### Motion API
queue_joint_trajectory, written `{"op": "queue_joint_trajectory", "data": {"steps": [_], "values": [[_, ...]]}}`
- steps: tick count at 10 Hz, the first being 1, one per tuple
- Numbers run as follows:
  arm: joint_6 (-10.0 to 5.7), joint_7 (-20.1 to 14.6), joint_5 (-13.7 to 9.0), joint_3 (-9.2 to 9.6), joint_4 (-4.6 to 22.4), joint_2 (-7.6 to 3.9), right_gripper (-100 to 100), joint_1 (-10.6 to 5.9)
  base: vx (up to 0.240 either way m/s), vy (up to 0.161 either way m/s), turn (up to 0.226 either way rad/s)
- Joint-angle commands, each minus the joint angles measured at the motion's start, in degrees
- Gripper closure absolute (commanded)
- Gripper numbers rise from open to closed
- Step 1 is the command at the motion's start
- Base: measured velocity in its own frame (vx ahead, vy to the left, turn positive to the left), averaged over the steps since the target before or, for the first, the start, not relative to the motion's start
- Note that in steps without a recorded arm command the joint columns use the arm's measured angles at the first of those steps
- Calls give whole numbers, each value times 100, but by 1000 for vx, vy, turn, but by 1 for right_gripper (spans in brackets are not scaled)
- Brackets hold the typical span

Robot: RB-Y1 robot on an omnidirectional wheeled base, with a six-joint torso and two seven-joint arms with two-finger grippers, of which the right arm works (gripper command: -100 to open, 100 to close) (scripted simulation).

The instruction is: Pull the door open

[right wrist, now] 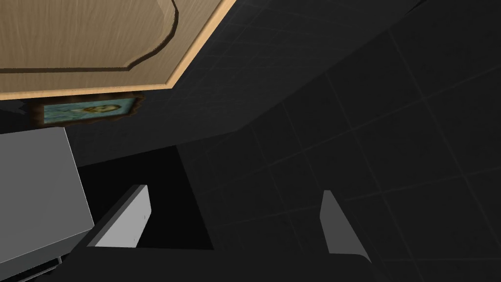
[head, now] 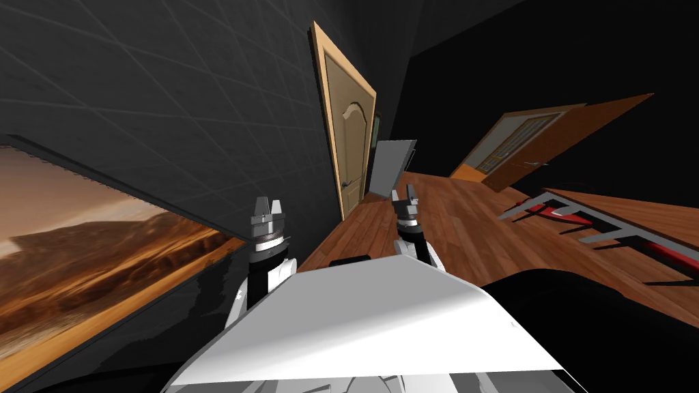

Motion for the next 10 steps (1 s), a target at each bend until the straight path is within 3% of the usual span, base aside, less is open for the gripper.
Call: {"op": "queue_joint_trajectory", "data": {"steps": [1, 9, 10], "values": [[-60, -33, -49, 22, 189, -75, -100, -44, 77, -28, 99], [-313, -158, -283, 266, 1380, -474, -100, -445, 83, -33, 123], [-313, -158, -283, 266, 1397, -474, -100, -445, 63, -33, 45]]}}
